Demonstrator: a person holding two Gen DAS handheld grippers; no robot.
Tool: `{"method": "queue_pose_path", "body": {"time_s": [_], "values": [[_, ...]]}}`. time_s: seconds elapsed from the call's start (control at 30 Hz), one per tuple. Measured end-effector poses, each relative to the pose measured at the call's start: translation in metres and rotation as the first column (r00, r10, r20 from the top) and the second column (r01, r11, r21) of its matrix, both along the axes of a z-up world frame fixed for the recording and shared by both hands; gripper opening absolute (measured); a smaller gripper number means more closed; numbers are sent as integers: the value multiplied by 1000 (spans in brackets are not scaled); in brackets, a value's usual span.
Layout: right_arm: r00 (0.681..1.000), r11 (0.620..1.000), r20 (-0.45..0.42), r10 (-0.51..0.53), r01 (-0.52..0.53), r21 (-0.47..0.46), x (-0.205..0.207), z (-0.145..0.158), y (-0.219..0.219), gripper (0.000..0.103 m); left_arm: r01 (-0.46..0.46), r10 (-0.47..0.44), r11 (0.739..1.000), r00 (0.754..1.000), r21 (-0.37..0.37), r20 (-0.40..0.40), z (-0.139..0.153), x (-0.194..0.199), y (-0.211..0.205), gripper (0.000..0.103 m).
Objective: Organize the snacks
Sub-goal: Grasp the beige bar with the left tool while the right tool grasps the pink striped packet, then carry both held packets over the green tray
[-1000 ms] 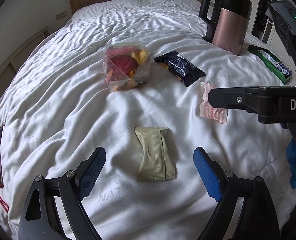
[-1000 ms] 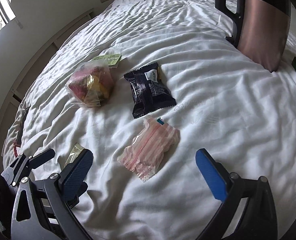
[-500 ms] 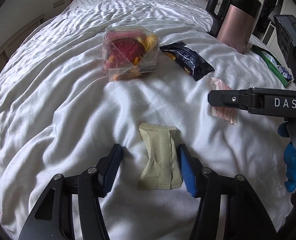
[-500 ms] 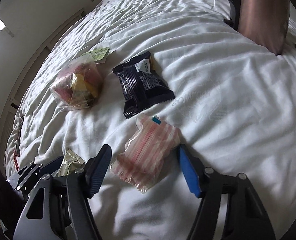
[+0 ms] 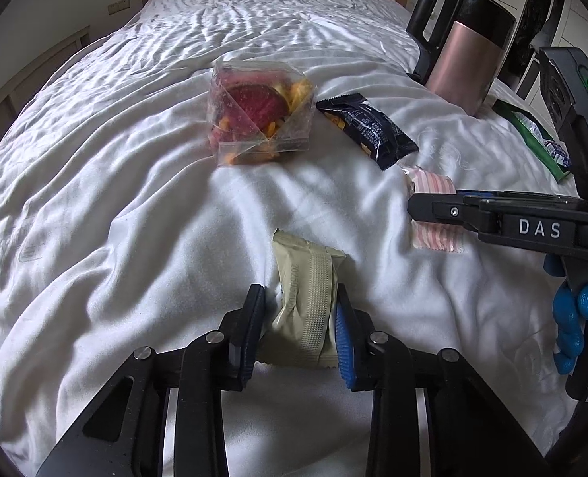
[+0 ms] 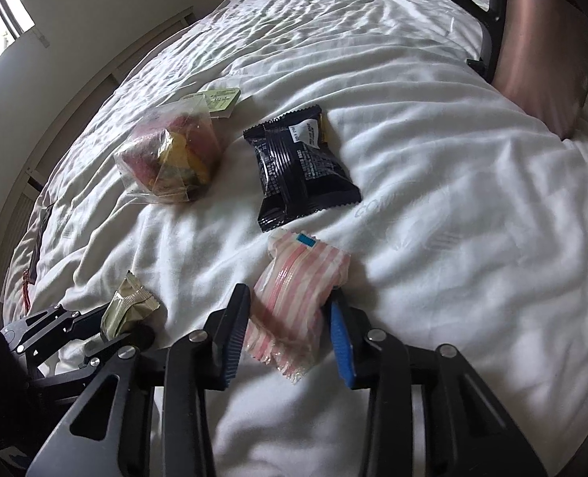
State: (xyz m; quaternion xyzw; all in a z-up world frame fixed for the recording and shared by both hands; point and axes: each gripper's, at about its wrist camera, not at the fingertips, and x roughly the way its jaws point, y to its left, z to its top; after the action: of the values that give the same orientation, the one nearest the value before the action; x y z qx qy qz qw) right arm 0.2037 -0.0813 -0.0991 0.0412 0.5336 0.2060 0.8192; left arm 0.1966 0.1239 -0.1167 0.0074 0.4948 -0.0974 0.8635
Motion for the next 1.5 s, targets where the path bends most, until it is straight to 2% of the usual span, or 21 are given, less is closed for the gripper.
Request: {"method": "queue_pose_path", "body": {"time_s": [0.5, 0.9, 1.23, 1.5], "values": [[995, 997, 56, 77, -78, 17, -31, 29, -23, 0, -30, 30, 1000, 999, 3, 28, 27, -15, -14, 28], [984, 989, 109, 144, -140, -45, -86, 53, -80, 0, -6, 5, 1000, 999, 28, 34, 54, -31, -62, 28], [987, 996, 159, 16, -3, -84, -105, 72, -183, 0, 106, -107, 994, 994, 41, 36, 75, -25, -149, 28], [967, 985, 223, -122, 146, -96, -109, 92, -268, 0, 228, -230, 973, 972, 38, 40, 88, -10, -238, 28]]}}
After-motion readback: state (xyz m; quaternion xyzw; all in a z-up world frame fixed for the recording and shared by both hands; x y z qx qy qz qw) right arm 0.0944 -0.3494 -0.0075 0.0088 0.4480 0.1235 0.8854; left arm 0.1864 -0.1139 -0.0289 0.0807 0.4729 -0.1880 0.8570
